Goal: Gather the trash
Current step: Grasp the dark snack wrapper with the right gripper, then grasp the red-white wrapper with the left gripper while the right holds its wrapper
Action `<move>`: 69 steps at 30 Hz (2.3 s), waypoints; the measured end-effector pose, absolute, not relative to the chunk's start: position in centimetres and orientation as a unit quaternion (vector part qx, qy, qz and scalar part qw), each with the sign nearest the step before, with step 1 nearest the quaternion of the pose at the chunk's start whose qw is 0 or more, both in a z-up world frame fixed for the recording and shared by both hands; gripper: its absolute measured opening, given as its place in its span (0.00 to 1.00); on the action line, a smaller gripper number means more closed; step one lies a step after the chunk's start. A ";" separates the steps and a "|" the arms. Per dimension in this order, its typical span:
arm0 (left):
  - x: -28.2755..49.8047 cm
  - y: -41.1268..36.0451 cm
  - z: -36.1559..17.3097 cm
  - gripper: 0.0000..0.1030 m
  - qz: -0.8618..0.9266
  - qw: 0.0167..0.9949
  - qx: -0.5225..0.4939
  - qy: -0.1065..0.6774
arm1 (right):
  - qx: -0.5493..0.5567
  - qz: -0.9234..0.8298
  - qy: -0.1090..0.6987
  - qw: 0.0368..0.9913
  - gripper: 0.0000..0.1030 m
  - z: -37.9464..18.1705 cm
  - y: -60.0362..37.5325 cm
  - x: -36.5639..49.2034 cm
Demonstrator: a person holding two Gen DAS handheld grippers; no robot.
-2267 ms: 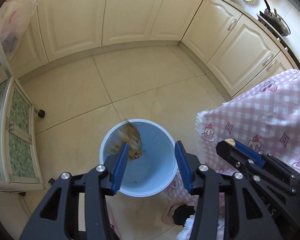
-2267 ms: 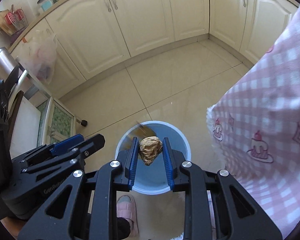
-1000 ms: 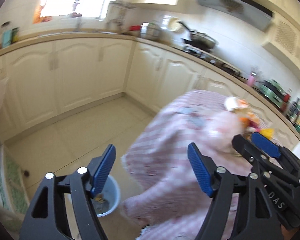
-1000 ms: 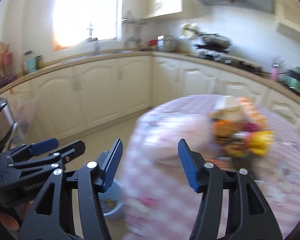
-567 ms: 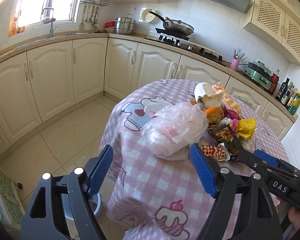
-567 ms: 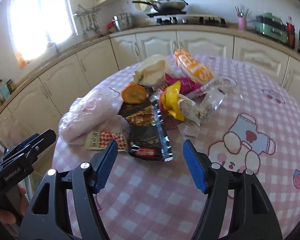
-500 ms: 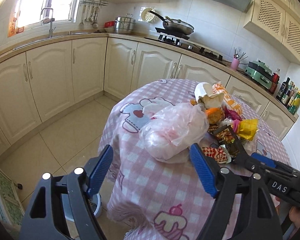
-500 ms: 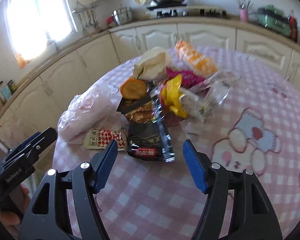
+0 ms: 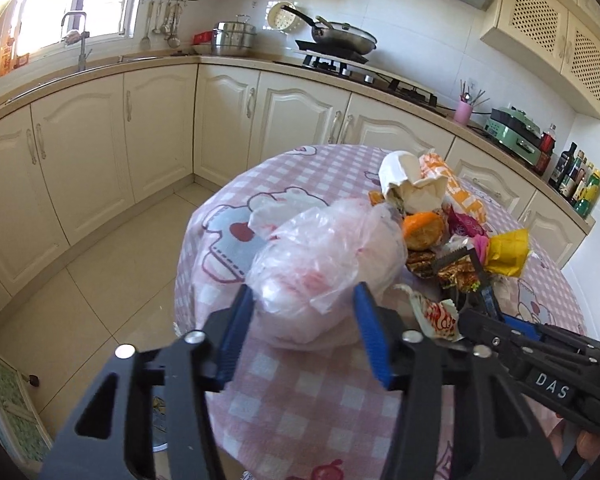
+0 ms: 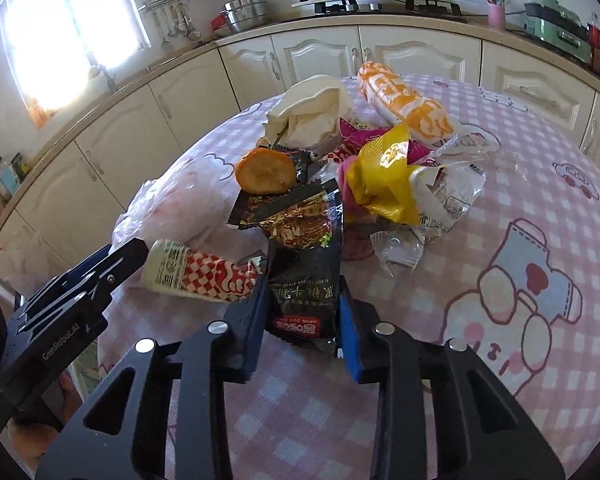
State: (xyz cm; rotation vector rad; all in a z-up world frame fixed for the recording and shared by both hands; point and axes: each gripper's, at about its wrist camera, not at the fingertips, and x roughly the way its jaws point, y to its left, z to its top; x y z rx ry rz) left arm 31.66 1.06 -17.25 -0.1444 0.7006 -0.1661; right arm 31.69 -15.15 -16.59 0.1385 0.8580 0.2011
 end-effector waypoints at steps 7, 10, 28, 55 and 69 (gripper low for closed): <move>30.3 1.0 -16.5 0.03 -0.099 0.938 -0.065 0.325 | 0.062 0.085 0.379 0.919 0.19 -15.9 -15.8 30.9; 29.3 1.5 -15.9 0.01 -0.110 0.940 -0.075 0.315 | 0.062 0.085 0.369 0.923 0.18 -15.5 -16.2 30.2; 24.1 6.8 -12.6 0.00 -0.118 0.951 -0.154 0.242 | 0.066 0.123 0.292 0.946 0.18 -11.2 -13.8 26.0; 24.7 15.4 -18.6 0.27 0.014 0.932 -0.185 0.312 | 0.015 0.202 0.376 0.904 0.18 -16.0 -3.8 29.3; 27.2 5.0 -17.5 0.58 -0.134 0.927 -0.113 0.332 | 0.039 0.134 0.343 0.929 0.18 -14.6 -10.3 28.2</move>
